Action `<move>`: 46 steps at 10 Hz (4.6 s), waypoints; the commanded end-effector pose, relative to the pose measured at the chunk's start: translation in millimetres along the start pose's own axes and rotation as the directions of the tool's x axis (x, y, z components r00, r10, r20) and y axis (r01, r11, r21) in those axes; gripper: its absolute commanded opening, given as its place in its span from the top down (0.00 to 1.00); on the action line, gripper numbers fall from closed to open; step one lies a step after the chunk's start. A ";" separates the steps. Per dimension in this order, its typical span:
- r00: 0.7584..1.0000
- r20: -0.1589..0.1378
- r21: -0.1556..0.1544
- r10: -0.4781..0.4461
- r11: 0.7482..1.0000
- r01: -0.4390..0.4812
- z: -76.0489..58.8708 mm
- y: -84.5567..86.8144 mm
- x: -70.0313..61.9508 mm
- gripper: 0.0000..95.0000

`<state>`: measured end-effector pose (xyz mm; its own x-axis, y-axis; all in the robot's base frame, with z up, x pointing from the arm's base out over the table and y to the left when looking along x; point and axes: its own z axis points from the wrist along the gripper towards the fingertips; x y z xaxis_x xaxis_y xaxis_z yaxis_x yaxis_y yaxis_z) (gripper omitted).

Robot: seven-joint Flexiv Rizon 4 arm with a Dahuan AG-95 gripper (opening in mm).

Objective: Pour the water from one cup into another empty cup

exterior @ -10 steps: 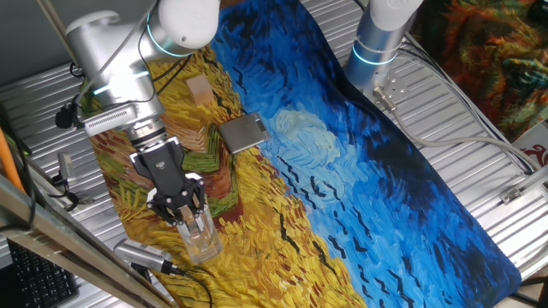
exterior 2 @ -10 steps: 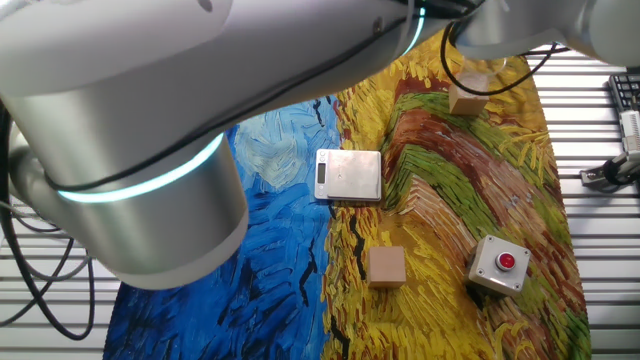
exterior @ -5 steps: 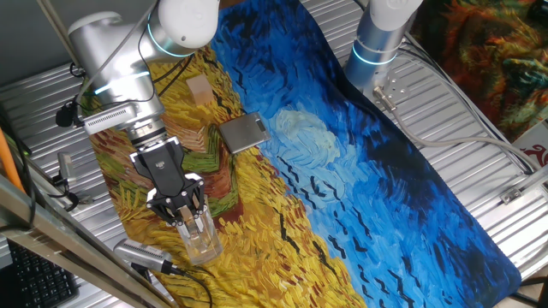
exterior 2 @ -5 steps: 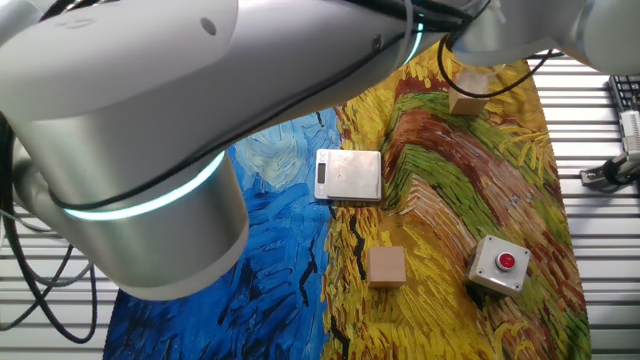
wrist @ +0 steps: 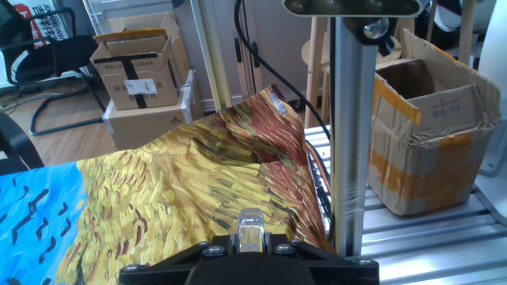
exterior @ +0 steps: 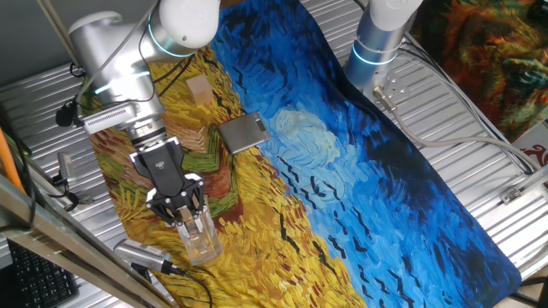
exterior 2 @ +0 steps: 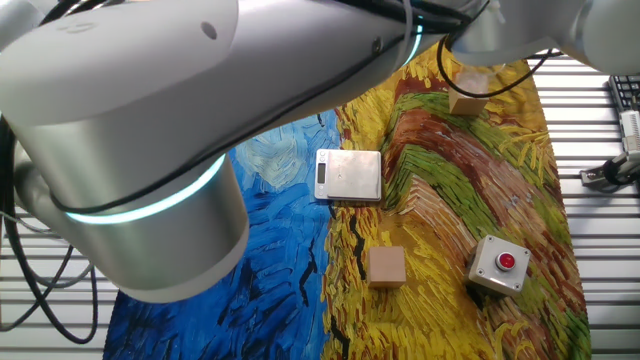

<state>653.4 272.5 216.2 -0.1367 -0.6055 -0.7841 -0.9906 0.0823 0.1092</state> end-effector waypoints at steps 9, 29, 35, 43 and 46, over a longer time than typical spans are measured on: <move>0.970 -0.240 0.003 0.025 1.000 -0.025 5.5 -2.3 -10.8 1.00; 0.750 -0.470 0.382 0.466 0.873 -0.304 14.1 1.6 -14.9 1.00; 0.574 -0.362 0.581 0.734 0.660 -0.477 13.7 1.9 -13.3 1.00; 0.314 -0.254 0.683 0.915 0.399 -0.612 -5.6 17.4 25.8 1.00; 0.292 -0.258 0.686 0.921 0.388 -0.616 -5.3 18.4 29.7 1.00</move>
<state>631.5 252.0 198.0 -0.9518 -0.3056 0.0266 -0.3013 0.9476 0.1058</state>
